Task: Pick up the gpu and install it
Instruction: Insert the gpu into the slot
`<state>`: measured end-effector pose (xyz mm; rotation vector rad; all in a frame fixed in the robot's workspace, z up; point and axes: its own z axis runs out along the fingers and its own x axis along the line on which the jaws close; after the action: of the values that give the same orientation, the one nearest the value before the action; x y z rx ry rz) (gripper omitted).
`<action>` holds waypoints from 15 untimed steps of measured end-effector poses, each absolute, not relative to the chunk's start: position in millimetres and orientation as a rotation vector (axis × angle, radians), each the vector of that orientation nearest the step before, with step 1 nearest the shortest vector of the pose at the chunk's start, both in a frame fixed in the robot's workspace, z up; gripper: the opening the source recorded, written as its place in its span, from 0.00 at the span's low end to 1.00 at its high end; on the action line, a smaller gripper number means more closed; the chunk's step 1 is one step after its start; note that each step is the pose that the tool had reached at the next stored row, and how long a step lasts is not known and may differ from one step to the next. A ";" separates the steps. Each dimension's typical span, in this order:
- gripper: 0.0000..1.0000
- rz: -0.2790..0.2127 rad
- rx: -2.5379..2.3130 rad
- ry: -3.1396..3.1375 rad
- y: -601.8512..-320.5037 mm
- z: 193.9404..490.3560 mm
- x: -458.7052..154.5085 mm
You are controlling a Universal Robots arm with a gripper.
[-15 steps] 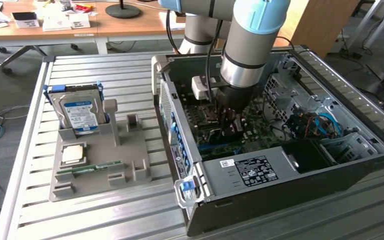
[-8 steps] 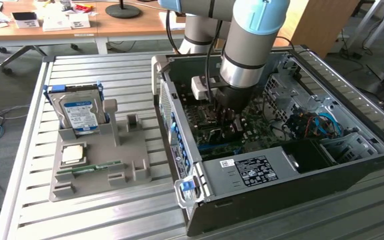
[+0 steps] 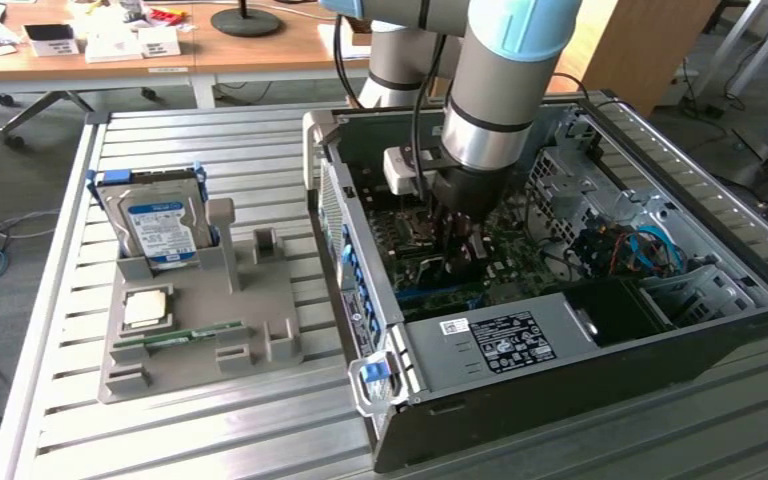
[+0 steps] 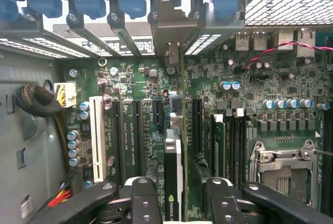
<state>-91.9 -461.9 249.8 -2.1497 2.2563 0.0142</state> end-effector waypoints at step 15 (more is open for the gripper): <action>0.40 0.015 -2.150 2.256 -461.1 250.0 -91.9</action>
<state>-91.9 -461.1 250.0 -2.1497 2.2563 0.0145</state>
